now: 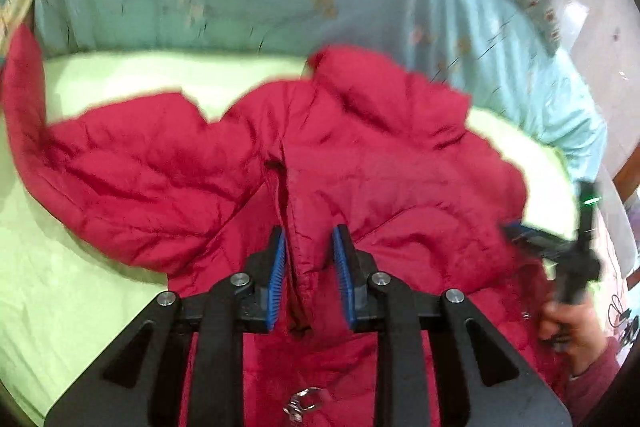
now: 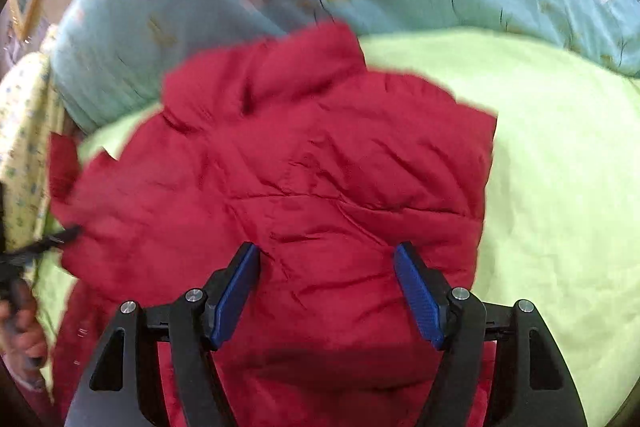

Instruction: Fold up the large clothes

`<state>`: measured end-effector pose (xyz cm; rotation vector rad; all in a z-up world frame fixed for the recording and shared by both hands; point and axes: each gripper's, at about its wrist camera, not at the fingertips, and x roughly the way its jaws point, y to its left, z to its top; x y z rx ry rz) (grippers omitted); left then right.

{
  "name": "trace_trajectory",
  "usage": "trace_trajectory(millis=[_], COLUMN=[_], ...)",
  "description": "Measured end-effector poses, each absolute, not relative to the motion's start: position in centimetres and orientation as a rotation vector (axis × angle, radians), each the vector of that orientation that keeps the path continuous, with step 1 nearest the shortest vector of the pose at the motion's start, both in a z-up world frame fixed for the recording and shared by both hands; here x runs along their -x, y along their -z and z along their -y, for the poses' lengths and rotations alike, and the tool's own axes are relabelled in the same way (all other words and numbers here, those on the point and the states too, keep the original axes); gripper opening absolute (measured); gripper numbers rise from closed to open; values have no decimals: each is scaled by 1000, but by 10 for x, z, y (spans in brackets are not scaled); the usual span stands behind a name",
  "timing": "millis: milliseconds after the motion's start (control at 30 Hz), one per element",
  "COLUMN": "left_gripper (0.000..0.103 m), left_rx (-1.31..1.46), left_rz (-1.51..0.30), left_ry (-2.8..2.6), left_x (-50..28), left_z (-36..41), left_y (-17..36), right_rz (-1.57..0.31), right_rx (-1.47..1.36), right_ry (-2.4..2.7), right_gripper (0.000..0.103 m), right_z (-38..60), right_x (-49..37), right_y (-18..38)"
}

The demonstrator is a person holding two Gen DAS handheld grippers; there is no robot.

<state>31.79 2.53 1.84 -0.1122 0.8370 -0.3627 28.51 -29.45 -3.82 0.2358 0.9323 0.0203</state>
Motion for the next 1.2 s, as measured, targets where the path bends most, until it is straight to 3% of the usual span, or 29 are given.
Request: trace_trajectory(millis=[200, 467, 833, 1000, 1200], left_gripper=[23, 23, 23, 23, 24], left_rx=[41, 183, -95, -95, -50], left_rz=[-814, -749, -947, -941, -940], left_ry=[362, 328, 311, 317, 356], left_x=[-322, -318, -349, -349, -350], left_z=[1, -42, 39, 36, 28], left_y=[-21, -47, 49, 49, 55], right_rz=[-938, -928, -917, -833, -957], right_rx=[-190, -183, -155, -107, -75], right_ry=[4, -4, 23, -17, -12], right_gripper=[74, 75, 74, 73, 74], right_z=[282, 285, 278, 245, 232], right_x=[-287, -288, -283, -271, -299], right_y=[50, 53, 43, 14, 62])
